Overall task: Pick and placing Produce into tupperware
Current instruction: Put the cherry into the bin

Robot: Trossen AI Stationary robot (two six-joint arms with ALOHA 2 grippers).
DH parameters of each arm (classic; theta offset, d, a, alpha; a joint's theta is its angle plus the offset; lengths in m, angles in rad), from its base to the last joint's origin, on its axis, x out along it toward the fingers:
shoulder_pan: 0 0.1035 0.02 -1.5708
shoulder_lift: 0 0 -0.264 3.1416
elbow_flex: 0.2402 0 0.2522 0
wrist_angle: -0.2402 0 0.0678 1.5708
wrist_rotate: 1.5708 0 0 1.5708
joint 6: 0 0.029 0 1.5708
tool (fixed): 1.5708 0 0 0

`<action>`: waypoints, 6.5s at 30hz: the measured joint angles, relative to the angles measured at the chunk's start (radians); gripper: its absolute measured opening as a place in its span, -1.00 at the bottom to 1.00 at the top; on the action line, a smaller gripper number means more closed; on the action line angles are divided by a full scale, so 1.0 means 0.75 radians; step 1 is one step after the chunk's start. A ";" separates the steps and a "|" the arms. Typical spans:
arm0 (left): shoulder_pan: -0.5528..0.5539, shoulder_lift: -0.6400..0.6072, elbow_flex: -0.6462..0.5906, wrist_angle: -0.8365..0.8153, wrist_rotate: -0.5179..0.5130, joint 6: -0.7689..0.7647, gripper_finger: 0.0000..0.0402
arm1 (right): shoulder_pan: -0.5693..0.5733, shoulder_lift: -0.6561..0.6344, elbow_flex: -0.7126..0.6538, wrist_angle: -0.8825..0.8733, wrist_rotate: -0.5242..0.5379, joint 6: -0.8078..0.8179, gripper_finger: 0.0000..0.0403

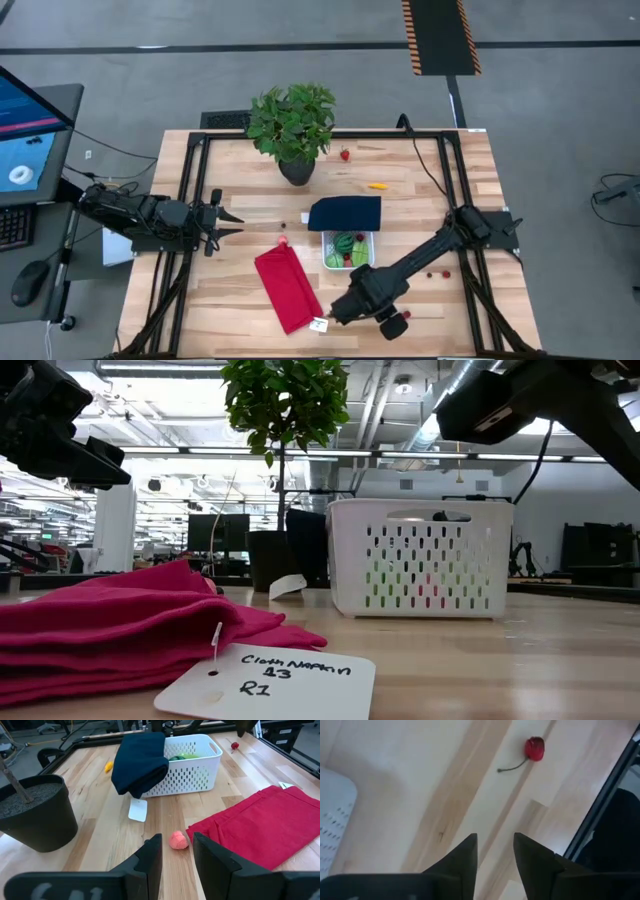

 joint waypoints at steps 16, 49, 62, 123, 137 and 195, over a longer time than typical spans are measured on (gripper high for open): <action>0.000 0.000 0.000 0.000 0.000 0.000 -0.50 | 0.026 0.000 -0.010 0.022 0.257 0.000 -0.03; 0.000 0.000 0.000 0.000 0.000 0.000 -0.50 | 0.344 0.032 -0.010 -0.193 0.144 -0.703 0.32; 0.000 0.000 0.000 0.000 0.000 0.000 -0.50 | 0.344 0.036 -0.075 -0.047 0.160 -0.454 0.32; 0.000 0.001 0.000 0.000 0.000 0.000 -0.50 | 0.331 0.056 -0.213 0.061 0.103 0.000 0.19; 0.000 0.001 0.000 0.000 0.000 0.000 -0.50 | 0.331 0.059 -0.291 0.132 0.103 -0.007 0.00; 0.000 0.001 0.000 0.001 0.000 0.000 -0.50 | -0.051 0.051 0.177 -0.324 0.786 -0.890 -0.88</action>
